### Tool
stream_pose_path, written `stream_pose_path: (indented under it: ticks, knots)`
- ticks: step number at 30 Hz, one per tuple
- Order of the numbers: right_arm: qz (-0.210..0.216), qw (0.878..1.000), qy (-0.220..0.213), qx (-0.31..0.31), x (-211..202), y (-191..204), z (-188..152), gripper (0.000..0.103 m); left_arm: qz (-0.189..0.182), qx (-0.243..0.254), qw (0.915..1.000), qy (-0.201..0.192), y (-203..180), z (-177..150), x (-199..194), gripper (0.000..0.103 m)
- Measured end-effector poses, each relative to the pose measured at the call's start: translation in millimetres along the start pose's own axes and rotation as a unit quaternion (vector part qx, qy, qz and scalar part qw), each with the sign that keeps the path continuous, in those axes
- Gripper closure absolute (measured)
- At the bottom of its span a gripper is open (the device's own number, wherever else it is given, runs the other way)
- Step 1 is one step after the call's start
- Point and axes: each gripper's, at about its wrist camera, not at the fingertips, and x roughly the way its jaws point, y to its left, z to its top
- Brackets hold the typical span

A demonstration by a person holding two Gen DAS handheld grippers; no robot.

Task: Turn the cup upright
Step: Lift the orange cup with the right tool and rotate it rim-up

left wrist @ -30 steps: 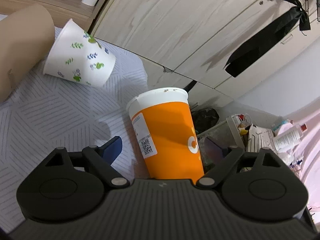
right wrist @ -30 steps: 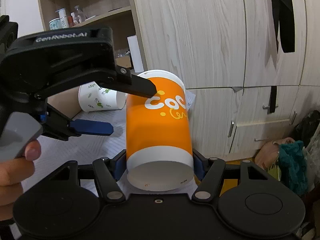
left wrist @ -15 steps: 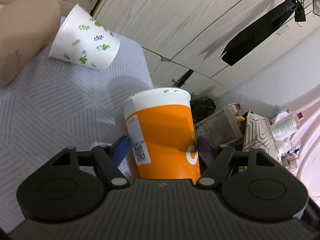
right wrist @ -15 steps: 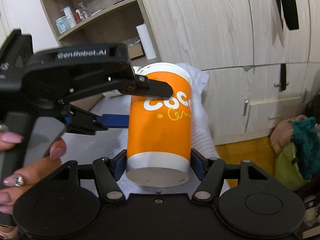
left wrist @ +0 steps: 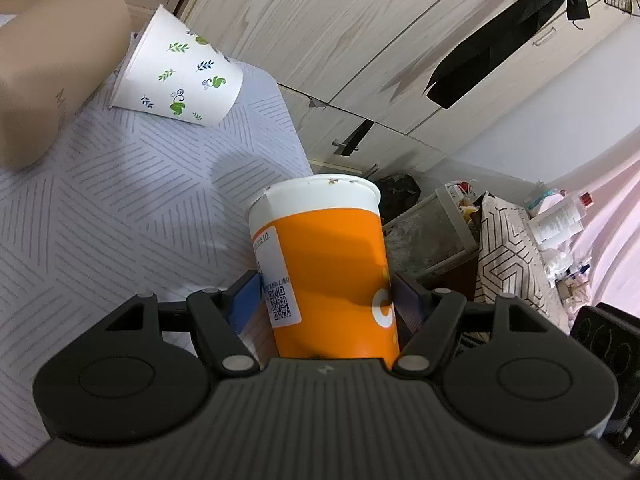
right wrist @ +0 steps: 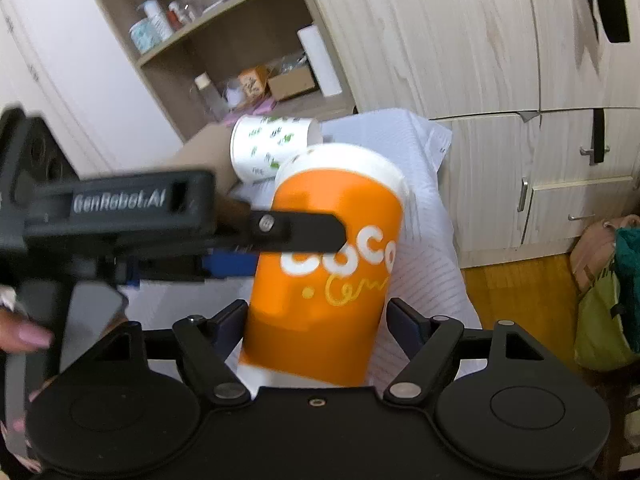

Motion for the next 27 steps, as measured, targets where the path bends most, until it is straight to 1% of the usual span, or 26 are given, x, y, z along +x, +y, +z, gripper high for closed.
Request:
stream_pose_path:
  ticks: [7,11,16,24,27]
  knots:
    - [0.003,1.000,-0.001,-0.006,-3,4,-1,0.025,-0.003,0.007,1.0000,0.000,-2,-2,-2,0.033]
    - [0.005,1.000,-0.003,-0.015,-7,14,-4,0.025,0.005,0.038,0.9992,-0.013,-7,-9,-17,0.033]
    - [0.015,0.999,-0.006,-0.037,-12,35,-12,0.025,0.016,0.073,0.9967,-0.031,-9,-21,-42,0.033]
    - [0.043,0.997,0.001,-0.071,-14,75,-23,0.027,0.016,0.063,0.9969,-0.045,16,-38,-94,0.033]
    - [0.056,0.994,0.005,-0.089,-12,96,-26,0.027,0.019,0.060,0.9964,-0.057,29,-46,-118,0.033]
